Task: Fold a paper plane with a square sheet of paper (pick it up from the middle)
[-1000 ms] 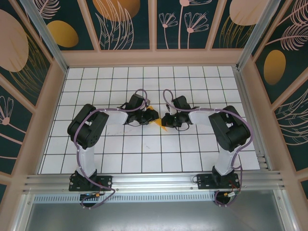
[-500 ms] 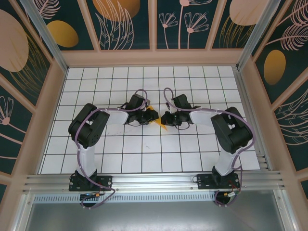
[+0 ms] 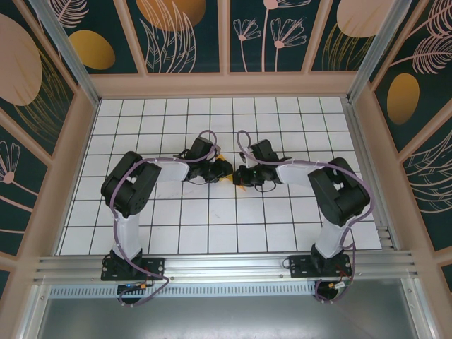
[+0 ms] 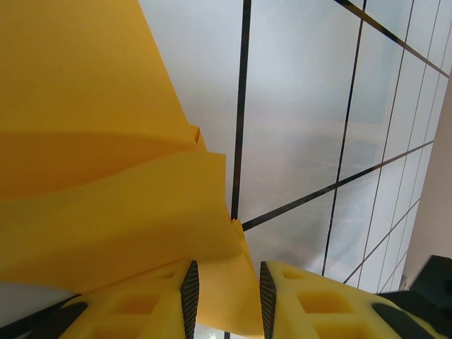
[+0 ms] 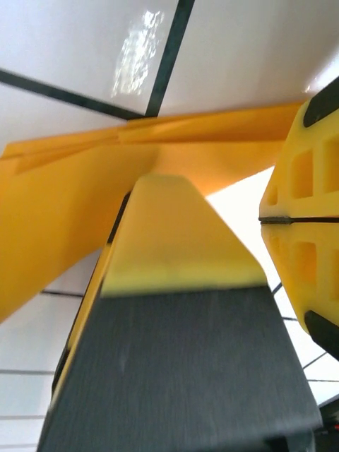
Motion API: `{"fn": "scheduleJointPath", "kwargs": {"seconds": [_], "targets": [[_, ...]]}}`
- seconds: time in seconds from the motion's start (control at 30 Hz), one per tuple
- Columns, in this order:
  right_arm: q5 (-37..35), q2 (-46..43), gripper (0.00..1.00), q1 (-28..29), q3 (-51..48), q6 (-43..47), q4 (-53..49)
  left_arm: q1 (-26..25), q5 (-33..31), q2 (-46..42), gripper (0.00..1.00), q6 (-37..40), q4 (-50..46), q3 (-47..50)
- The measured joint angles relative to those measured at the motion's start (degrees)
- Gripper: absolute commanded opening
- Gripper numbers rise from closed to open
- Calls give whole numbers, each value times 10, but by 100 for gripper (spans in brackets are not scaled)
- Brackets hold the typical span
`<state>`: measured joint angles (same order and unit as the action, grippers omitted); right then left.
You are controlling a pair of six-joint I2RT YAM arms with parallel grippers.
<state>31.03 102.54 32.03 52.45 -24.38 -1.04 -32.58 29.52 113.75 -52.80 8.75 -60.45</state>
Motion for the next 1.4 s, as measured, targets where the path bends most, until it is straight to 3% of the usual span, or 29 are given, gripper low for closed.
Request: {"fn": "scheduleJointPath", "kwargs": {"seconds": [0.47, 1.4], "targets": [[-19, 24, 6, -1, 0, -2, -6, 0, 0, 0, 36, 3, -4, -6], [-6, 25, 6, -16, -9, -15, 6, 51, 0, 12, 40, 117, -18, -48]]}}
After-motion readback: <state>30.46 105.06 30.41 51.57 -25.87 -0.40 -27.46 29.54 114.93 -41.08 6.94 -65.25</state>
